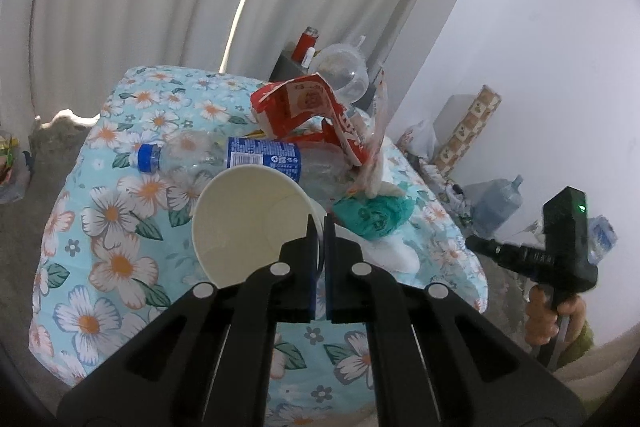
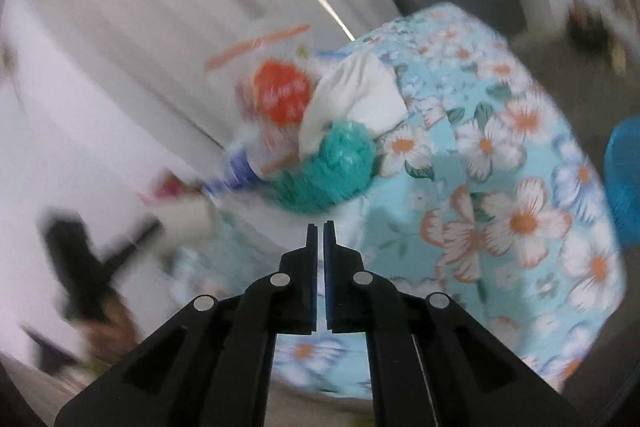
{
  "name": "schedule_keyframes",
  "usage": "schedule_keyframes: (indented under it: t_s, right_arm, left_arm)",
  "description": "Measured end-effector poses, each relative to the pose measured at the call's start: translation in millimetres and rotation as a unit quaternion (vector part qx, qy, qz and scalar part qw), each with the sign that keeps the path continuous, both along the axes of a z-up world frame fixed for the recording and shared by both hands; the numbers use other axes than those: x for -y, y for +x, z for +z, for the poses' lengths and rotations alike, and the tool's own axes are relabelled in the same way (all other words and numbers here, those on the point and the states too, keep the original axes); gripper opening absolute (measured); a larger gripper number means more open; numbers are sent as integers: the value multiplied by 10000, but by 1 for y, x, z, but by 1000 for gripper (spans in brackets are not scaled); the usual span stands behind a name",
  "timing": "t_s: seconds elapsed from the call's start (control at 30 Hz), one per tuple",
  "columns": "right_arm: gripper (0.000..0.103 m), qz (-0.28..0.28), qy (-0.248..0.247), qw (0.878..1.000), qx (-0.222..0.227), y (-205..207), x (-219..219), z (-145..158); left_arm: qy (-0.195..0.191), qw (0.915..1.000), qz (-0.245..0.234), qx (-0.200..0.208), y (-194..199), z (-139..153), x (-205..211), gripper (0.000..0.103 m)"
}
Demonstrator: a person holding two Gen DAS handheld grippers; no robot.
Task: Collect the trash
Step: 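Lift the paper cup with the left tool while the right tool grasps the white tissue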
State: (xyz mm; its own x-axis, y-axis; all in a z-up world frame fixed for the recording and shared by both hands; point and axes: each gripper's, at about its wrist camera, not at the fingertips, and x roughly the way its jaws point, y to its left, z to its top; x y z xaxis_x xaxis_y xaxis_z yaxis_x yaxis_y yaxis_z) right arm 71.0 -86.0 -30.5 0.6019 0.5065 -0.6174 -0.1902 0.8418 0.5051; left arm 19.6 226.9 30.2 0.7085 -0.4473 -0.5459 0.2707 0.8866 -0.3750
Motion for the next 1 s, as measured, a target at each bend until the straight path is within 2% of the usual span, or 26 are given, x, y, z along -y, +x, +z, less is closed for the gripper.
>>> schedule_keyframes:
  t_s: [0.07,0.13,0.2,0.33,0.47,0.7,0.77,0.8,0.83,0.87,0.9,1.0]
  right_arm:
    - [13,282,-473,9984,145,0,-20,0]
    - [29,536,-637,9961,302,4,-38,2]
    - [34,702,-717,9941,420,10,-50,2]
    - [34,1143,-1015,9860,664,28,-84,1]
    - [34,1434,-1342,9774,783,41,-107,-1]
    - [34,1868,-2124,9525,1126,50,-145,-5]
    - [34,1838,-2407,9460,1155,53,-154,-13]
    - [28,1795,-2544,9429,1181,54,-156,-15]
    - [15,1756,-2690,9393,1201,55,-157,-18]
    - [8,1729,-2726,9390,1188,56,-157,-19]
    - [4,1710,-2625,9424,1169,55,-154,-18]
    - [2,1590,-2332,9501,1331,46,-144,-4]
  left_arm:
    - [139,9999,67,-34,1,-1,3,1]
    - [217,9997,117,-46,1,-2,5,1]
    - [285,9994,172,-47,1,-3,4,1]
    - [401,9986,307,-156,6,-10,-1,1]
    - [352,9982,458,-179,9,-14,-11,1]
    - [220,9974,610,-302,13,-25,-25,1]
    - [186,9974,629,-312,14,-26,-27,1]
    - [177,9973,636,-309,14,-27,-28,1]
    - [171,9973,643,-302,14,-27,-29,1]
    - [171,9973,645,-298,14,-27,-29,1]
    - [175,9973,646,-290,14,-27,-29,1]
    - [209,9974,648,-253,12,-25,-28,1]
